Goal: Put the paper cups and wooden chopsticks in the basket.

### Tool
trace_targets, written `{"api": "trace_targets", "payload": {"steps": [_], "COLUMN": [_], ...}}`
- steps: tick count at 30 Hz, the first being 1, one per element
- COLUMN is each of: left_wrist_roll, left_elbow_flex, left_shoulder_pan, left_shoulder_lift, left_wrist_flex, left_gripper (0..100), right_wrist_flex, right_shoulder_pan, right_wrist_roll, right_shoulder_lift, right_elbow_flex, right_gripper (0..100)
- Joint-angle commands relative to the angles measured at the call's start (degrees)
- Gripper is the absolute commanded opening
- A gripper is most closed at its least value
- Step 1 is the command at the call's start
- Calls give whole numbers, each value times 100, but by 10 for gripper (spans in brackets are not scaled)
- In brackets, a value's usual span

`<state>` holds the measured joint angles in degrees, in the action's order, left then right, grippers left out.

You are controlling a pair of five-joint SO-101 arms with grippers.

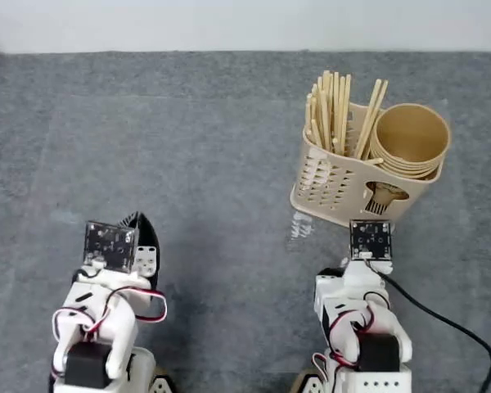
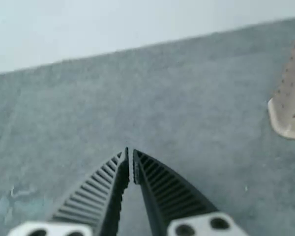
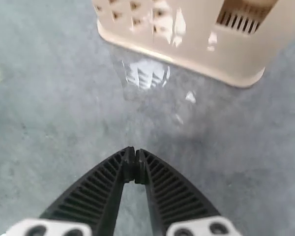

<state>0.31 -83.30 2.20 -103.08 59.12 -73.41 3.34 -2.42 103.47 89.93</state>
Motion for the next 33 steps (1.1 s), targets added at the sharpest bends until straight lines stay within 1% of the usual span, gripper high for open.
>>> {"api": "trace_targets", "payload": {"steps": [1, 5, 9, 13, 17, 25, 28, 33], "left_wrist_roll": [26, 0, 0, 0, 0, 0, 44, 176], "left_elbow_flex": [-286, -796, -1341, -1323, -1323, -1323, -1323, -1314], "left_shoulder_pan": [-26, -70, -70, -158, -378, -404, -431, -923], "left_shoulder_lift": [-53, -53, -53, -44, -44, -53, -53, -53], "left_wrist_flex": [-141, -141, -404, -360, 114, 1275, 1275, 1275], "left_gripper": [13, 13, 13, 14, 14, 14, 14, 14], "right_wrist_flex": [295, 558, 567, 268, -101, -119, -127, -145], "right_shoulder_pan": [40, 40, 40, 40, 4, -13, 4, -13], "right_wrist_roll": [-18, -18, -18, -9, 0, 0, -53, -44], "right_shoulder_lift": [48, 48, 48, 22, 13, 4, 13, 40], "right_elbow_flex": [193, 633, 651, 651, 651, 651, 651, 651], "right_gripper": [9, 9, 9, 9, 9, 9, 9, 10]}}
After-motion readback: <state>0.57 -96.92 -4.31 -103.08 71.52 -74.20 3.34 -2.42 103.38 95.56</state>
